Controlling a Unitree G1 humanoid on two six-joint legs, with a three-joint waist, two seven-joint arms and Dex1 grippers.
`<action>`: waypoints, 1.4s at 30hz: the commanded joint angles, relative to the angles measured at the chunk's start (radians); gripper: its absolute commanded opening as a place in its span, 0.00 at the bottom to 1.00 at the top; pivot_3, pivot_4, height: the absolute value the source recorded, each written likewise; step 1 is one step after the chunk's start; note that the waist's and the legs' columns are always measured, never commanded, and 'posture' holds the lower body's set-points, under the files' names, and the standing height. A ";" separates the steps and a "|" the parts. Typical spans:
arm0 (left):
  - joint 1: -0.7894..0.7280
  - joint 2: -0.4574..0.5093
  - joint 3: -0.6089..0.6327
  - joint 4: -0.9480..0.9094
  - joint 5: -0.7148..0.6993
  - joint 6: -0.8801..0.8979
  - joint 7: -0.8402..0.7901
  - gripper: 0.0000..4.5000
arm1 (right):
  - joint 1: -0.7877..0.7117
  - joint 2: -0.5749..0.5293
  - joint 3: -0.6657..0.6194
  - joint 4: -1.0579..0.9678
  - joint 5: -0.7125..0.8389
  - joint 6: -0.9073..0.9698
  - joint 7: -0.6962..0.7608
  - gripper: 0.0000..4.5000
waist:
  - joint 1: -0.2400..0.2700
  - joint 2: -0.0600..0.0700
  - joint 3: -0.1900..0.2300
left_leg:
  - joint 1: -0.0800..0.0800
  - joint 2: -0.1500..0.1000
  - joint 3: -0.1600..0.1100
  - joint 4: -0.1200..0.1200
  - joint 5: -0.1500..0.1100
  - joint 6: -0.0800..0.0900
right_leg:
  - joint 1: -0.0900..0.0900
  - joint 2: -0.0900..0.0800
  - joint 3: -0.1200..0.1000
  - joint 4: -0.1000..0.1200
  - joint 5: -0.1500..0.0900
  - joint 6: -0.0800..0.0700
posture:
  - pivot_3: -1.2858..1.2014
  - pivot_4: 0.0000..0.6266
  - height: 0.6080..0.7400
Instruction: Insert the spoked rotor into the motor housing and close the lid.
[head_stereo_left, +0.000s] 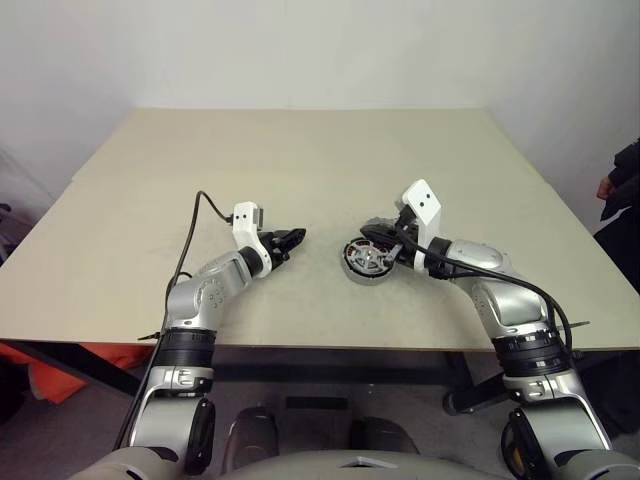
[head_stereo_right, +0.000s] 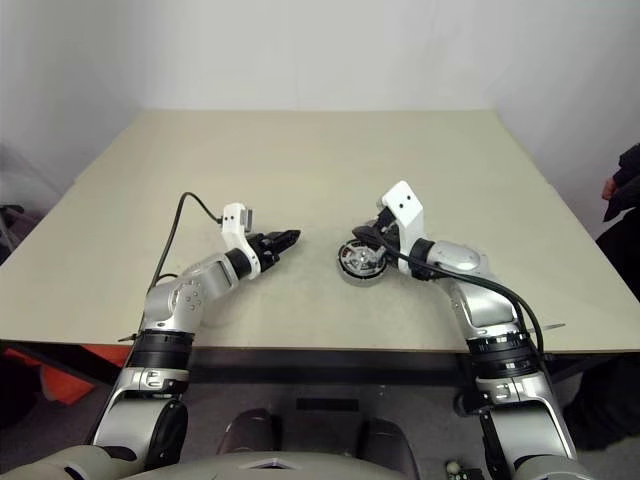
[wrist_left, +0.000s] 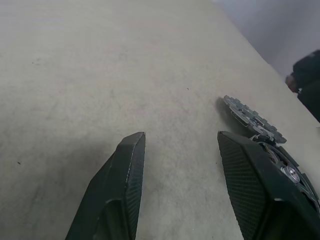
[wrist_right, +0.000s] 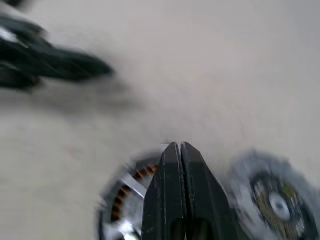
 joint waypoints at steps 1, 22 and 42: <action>-0.012 0.005 0.005 -0.016 0.003 -0.021 -0.005 0.54 | 0.032 -0.004 0.016 -0.028 0.011 0.020 0.010 0.00 | 0.001 0.000 0.000 | 0.000 0.000 0.000 0.000 0.000 0.000 | 0.000 0.000 0.000 0.000 0.000 0.001 | 0.52 0.00 1.00; -0.004 0.000 -0.002 -0.022 0.014 -0.025 0.002 0.54 | -0.015 -0.149 0.046 -0.015 -0.049 -0.116 0.134 0.00 | 0.001 0.000 0.000 | 0.000 0.000 0.000 0.000 0.001 -0.001 | 0.000 0.000 0.000 0.000 0.000 0.001 | 0.52 0.00 1.00; 0.019 -0.007 0.007 -0.021 0.038 -0.085 0.018 0.55 | -0.439 -0.318 0.370 0.592 -0.473 -0.965 0.515 0.50 | -0.025 -0.001 0.000 | -0.006 0.001 0.000 0.007 -0.002 0.003 | -0.004 0.000 -0.001 0.003 0.004 -0.007 | 0.52 0.00 1.00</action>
